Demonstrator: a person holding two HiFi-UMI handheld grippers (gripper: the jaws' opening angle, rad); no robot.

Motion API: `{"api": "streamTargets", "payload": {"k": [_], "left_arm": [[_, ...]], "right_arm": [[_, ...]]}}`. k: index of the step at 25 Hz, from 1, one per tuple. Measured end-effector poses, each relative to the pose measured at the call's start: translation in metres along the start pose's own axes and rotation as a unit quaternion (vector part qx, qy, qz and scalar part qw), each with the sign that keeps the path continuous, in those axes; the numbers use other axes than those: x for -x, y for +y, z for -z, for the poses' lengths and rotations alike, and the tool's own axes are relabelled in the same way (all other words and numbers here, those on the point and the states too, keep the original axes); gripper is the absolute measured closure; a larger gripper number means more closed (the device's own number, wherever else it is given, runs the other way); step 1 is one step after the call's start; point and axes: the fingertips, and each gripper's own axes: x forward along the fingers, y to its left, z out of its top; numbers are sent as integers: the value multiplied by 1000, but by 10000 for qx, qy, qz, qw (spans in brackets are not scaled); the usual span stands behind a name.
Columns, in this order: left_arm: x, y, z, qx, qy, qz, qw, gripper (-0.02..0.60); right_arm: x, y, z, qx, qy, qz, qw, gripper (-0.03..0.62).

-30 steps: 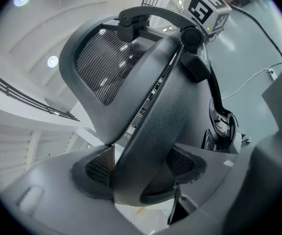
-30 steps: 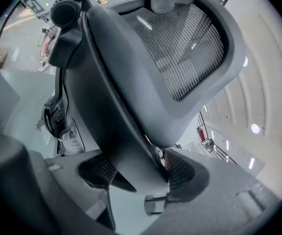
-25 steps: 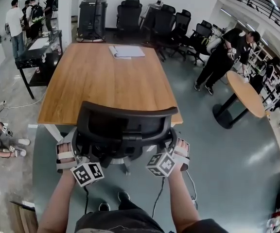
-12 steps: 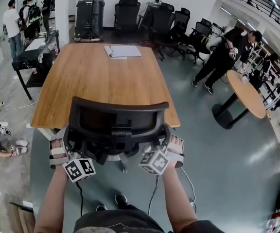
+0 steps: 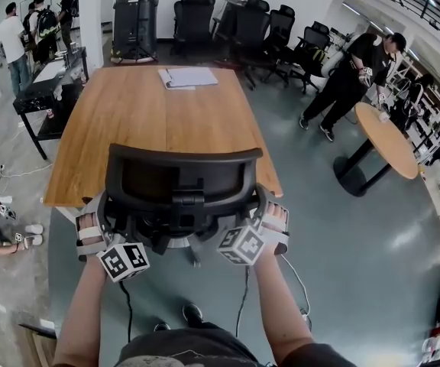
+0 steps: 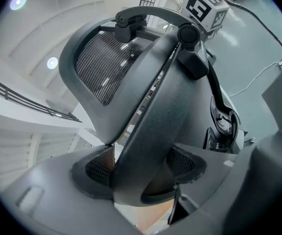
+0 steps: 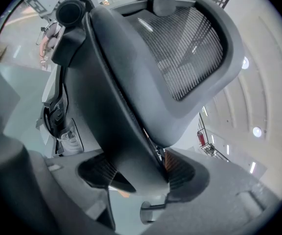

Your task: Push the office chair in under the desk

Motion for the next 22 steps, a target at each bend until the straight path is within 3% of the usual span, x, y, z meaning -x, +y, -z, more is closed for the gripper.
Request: {"api": "streamTargets", "payload": {"k": [17,22], "left_arm": [[-5,0,-4,-38,-46,-10,10000,225],[-6,-3,-4,-92,-106,69,9999,224]], "right_arm": [[-8,-2,1,12,-35,48,10000,321],[-6,-1,3,111,-253,49,9996,317]]}}
